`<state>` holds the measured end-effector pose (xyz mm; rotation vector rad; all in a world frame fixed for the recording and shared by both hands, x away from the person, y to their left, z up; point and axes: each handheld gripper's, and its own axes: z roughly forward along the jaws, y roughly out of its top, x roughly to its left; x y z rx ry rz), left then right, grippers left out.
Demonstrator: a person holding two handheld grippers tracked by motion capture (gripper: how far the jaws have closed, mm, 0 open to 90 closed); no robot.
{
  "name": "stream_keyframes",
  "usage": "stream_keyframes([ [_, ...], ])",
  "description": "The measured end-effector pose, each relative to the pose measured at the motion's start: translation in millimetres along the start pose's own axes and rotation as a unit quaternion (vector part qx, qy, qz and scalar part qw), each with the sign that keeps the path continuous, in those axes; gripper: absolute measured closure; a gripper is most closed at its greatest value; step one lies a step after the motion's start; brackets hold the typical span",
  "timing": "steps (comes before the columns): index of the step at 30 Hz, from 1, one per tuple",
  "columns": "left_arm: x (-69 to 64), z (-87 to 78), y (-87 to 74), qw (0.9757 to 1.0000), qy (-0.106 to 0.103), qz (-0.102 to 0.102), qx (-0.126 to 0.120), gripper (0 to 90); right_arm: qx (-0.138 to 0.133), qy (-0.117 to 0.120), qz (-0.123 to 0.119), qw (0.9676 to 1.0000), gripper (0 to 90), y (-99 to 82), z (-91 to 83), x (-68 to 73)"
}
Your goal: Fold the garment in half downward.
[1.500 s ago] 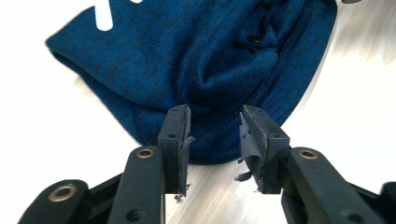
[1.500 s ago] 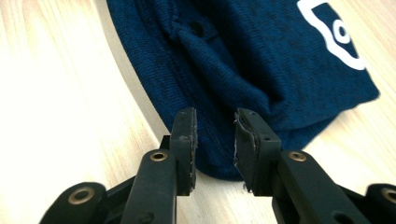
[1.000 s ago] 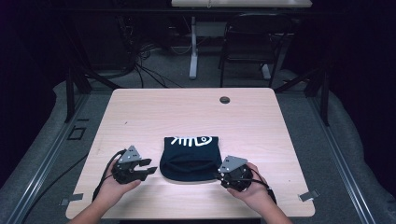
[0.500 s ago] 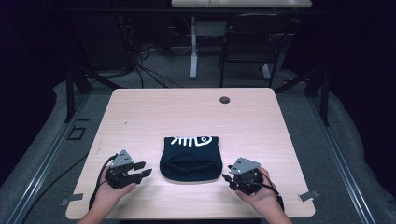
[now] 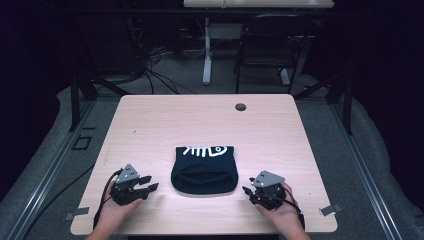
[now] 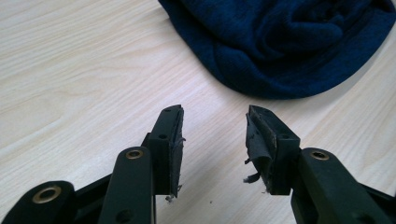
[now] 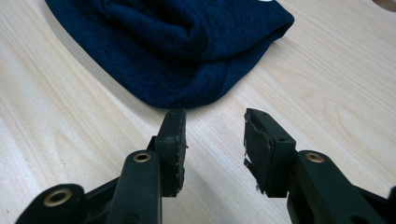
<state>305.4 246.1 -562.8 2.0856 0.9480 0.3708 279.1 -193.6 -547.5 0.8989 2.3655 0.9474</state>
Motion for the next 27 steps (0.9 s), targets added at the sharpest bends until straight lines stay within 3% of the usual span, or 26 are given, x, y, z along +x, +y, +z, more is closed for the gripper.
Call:
stream_keyframes([
  [6,1.7,0.9,-1.5,1.0000,0.003,-0.006,0.002,55.5,0.006,-0.001,-0.007,1.0000,57.6,-3.0,4.7,3.3],
  [13,1.9,2.2,-3.3,0.9999,0.009,-0.005,0.004,54.7,-0.004,0.005,0.007,1.0000,56.8,-7.0,8.3,3.9],
  [27,1.3,2.4,-3.5,0.9999,0.014,-0.003,0.003,53.1,0.003,0.013,-0.014,0.9998,55.7,-5.9,16.6,13.0],
])
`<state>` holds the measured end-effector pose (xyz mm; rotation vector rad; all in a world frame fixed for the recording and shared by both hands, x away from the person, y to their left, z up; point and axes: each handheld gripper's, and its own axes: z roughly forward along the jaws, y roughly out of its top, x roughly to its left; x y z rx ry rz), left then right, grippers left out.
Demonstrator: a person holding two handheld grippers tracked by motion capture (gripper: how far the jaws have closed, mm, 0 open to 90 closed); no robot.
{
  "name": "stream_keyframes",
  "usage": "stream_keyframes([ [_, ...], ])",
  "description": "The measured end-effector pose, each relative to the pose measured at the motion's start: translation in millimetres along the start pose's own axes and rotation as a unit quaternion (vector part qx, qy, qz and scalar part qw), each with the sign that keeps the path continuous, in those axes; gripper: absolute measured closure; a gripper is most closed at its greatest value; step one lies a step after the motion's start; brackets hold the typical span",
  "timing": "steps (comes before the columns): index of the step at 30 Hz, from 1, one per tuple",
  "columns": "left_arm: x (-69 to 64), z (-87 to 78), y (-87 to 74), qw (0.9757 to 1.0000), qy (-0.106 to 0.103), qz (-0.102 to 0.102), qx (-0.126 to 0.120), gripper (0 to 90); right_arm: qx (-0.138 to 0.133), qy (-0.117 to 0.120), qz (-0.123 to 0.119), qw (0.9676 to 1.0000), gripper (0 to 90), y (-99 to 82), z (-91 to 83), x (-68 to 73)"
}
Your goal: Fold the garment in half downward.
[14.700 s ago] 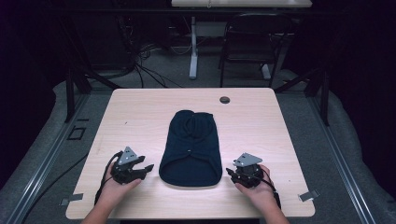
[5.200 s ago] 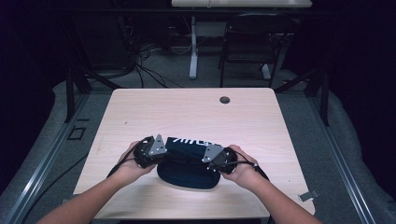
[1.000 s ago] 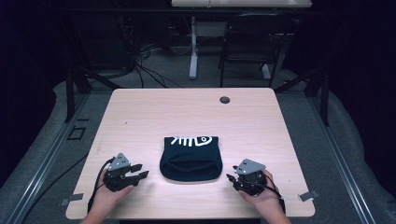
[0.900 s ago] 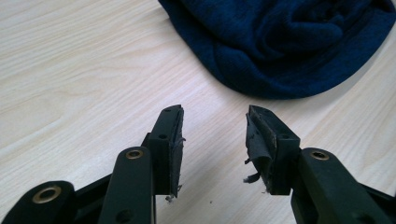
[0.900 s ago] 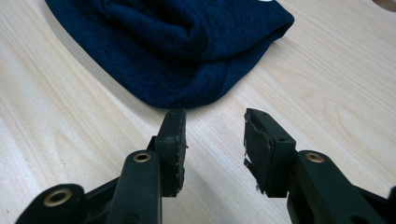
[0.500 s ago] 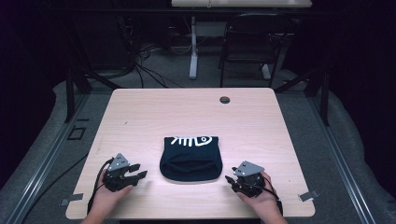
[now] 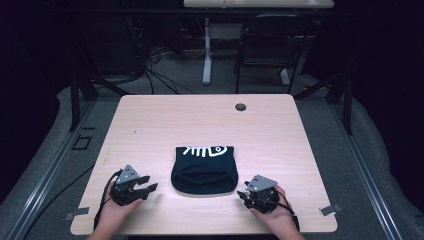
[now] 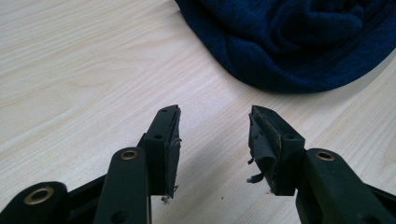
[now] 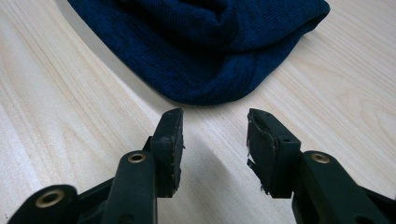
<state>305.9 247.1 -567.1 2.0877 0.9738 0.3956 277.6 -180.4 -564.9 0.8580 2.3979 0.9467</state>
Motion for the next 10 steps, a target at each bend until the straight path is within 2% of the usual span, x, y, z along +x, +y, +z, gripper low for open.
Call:
stream_keyframes([
  [10,-1.5,0.7,2.0,1.0000,-0.005,-0.002,-0.005,51.6,0.002,-0.001,-0.002,1.0000,55.0,0.8,1.2,-1.6],
])
